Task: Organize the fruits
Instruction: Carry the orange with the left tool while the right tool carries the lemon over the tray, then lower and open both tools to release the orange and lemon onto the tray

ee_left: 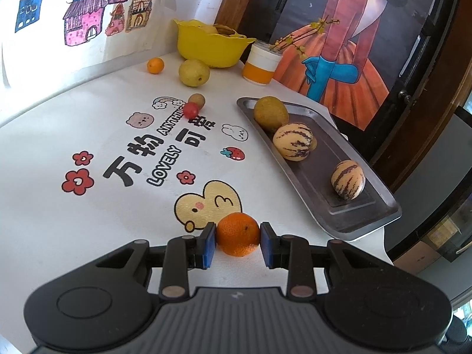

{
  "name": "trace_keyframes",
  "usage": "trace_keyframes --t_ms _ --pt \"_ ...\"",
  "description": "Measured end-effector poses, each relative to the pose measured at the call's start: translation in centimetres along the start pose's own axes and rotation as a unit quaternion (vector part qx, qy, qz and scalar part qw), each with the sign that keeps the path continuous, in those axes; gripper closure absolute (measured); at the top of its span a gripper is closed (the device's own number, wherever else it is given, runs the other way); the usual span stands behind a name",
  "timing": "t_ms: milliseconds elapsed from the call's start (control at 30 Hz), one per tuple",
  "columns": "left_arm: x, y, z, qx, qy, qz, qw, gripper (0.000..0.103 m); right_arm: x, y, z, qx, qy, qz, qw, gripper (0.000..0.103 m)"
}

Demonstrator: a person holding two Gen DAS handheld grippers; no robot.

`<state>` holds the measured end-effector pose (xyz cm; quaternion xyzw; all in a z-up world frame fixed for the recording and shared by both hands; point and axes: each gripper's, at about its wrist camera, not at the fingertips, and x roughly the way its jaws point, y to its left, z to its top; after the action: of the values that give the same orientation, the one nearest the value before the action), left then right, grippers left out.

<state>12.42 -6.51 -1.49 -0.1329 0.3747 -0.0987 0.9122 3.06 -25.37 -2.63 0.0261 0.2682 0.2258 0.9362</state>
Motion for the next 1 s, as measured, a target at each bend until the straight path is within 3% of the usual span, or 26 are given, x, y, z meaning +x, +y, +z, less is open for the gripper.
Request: trace_keyframes --t_ms 233,500,800,1000 --pt "-0.2 -0.3 -0.1 0.008 -0.005 -0.01 0.9999 0.069 0.4 0.0 0.6 0.006 0.006 -0.006 1.0 0.039" --pt "0.6 -1.6 1.4 0.021 -0.012 -0.023 0.9994 0.069 0.8 -2.7 4.6 0.004 -0.039 -0.041 0.998 0.039" --pt "4.0 -4.8 3.9 0.037 -0.016 -0.052 0.9978 0.069 3.3 -9.3 7.6 0.04 -0.061 -0.139 0.988 0.039" --pt "6.6 -7.1 4.6 0.05 -0.005 -0.076 0.9958 0.069 5.0 -12.6 7.9 0.072 -0.057 -0.167 0.982 0.039"
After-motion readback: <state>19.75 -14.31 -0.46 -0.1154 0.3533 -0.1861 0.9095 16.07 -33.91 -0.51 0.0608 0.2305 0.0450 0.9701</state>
